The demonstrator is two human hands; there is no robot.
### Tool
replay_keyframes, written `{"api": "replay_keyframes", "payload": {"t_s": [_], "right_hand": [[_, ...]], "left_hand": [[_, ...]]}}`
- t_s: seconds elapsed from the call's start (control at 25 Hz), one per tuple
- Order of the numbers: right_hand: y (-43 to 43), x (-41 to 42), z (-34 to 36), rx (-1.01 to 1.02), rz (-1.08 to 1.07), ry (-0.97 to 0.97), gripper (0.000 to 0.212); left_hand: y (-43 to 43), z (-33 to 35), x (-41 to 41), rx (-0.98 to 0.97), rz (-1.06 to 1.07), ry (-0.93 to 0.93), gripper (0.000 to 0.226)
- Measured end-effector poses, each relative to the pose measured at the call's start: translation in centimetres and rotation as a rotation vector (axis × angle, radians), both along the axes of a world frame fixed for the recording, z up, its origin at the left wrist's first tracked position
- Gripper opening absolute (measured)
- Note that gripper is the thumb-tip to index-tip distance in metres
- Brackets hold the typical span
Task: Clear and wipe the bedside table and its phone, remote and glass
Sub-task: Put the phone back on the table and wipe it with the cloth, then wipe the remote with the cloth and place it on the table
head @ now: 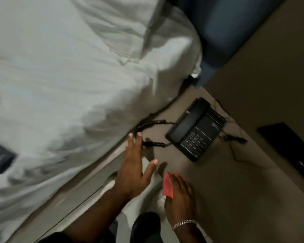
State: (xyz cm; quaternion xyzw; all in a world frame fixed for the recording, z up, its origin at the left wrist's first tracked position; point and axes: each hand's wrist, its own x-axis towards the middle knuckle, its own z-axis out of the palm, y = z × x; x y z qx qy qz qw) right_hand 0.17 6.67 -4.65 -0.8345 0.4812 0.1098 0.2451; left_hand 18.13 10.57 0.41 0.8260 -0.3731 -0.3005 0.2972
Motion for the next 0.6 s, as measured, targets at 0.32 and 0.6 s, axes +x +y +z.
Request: {"api": "replay_keyframes", "payload": {"t_s": [0.32,0.6], "right_hand": [[2.1,17.9,10.6,-0.046,0.363,-0.733,0.052],[5.4,26.6,14.2,-0.072,0.289,-0.834,0.047]], "left_hand": [[8.9,10.2,10.4,-0.476,0.532,-0.213,0.050],[15.2,11.8,21.9,-0.078,1.249,-0.243,0.030]]}}
